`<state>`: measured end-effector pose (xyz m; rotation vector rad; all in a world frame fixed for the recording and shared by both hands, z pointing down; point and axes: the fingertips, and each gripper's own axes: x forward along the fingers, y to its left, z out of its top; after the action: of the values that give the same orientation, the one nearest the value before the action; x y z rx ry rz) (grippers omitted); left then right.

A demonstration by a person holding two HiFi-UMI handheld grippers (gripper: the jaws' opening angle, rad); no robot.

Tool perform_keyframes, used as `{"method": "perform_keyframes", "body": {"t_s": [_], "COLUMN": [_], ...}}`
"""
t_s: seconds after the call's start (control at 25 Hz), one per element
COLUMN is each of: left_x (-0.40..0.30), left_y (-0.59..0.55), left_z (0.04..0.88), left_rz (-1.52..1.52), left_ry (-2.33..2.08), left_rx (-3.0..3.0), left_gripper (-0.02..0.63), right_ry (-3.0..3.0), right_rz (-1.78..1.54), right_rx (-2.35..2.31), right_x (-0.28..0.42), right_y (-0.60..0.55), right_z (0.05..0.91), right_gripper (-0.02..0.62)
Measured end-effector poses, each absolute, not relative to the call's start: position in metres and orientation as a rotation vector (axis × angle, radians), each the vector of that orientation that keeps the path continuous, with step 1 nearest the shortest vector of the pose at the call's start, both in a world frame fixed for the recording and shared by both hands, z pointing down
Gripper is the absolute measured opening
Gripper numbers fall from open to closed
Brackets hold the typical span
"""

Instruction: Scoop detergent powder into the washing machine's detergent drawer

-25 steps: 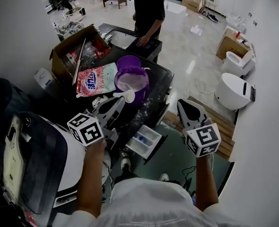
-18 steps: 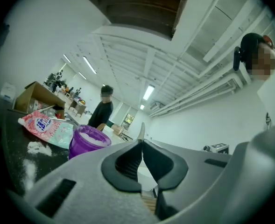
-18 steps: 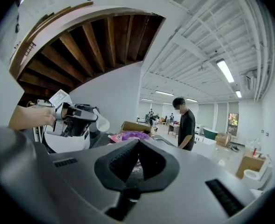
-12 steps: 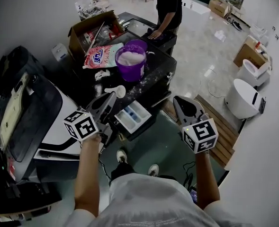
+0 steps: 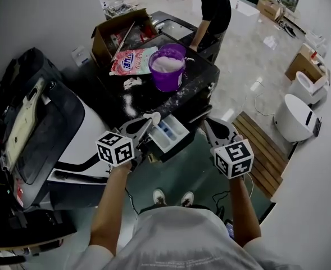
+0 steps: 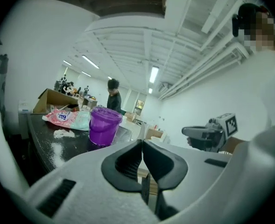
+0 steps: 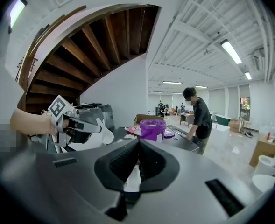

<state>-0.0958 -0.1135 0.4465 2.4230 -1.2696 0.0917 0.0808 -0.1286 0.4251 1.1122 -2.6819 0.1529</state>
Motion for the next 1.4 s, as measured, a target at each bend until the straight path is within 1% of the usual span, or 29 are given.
{"method": "perform_keyframes", "body": {"t_s": [0.08,0.48,1.04,1.4], "left_x": [-0.093,-0.100,-0.092,-0.086], "left_y": [-0.113,-0.116,-0.115,-0.110], "left_z": [0.462,0.519,0.588,0.623], "left_rz": [0.158,0.273,0.774,1.089], "left_ry": [-1.243,-1.168,-1.069,-1.037], "left_rx": [2.434,2.385,2.543,2.587], "left_gripper": [0.015,0.015,0.015,0.015], "right_ry": [-2.673,-2.583,-2.500,-2.484], "right_rz": [0.171,0.255,0.418,0.486], "right_rx": [1.108,1.095,1.080,1.122], "right_x": [0.074,0.050,0.043,0.059], "right_y": [-0.127,-0.125,-0.120,-0.111], "right_z": [0.432,0.479,0.541,0.557], "right_gripper": [0.006,0.006,0.006,0.006]}}
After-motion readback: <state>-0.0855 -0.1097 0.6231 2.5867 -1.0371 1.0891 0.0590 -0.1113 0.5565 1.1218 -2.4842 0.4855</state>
